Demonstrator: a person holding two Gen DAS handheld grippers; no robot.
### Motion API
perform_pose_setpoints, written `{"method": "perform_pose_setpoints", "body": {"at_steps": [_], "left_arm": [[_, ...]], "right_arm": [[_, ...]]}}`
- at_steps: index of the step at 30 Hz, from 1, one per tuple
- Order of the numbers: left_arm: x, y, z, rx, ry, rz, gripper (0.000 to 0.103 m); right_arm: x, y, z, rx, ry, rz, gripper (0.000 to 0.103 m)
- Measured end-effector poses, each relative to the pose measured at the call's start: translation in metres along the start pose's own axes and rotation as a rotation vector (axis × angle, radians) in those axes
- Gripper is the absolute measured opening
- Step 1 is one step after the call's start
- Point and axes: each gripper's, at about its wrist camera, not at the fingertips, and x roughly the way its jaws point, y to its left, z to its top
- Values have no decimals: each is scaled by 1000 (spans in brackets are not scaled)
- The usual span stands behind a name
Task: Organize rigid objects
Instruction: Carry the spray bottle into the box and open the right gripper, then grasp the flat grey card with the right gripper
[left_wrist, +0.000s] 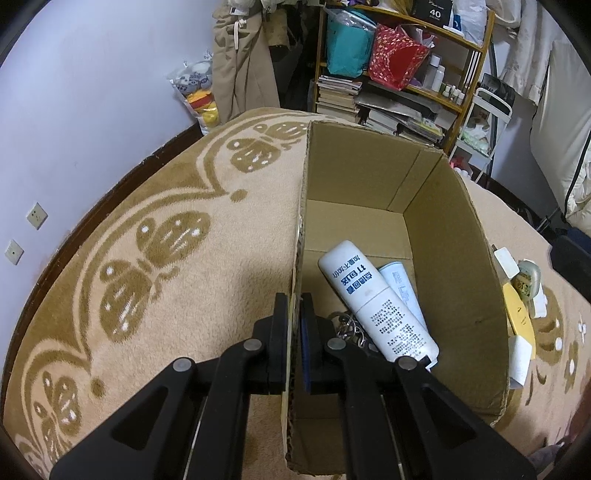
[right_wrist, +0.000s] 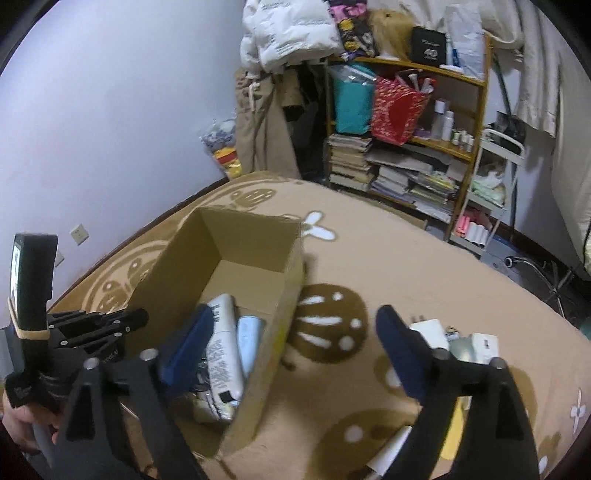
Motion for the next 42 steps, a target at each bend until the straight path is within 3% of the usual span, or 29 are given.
{"method": "perform_pose_setpoints", "body": {"at_steps": [14,17,24,31,36,38,42], "left_arm": [[1,5,-1,-11,-9,-10,6],[1,5,-1,-14,-6,-19,6],[0,4,-1,-1,-8,-15,6],[0,4,-2,-6,-6,-21,6],[1,5,-3,-5,-6,-21,6],[1,5,-3,-5,-5,-21,6],[0,5,-3,0,-4,-24,7]], "right_arm": [[-16,-64,-48,133,39,-124,102],[-18,-77,-60,162,11,-104,102],[-8,-93,-82,195,45,-172,102],[-1,-105,-98,260,94,-177,102],[16,-108,-109,303,176,-165,91],[25,-108,-115,320,216,-151,82],[36,-108,-123,323,278,-188,79]]}}
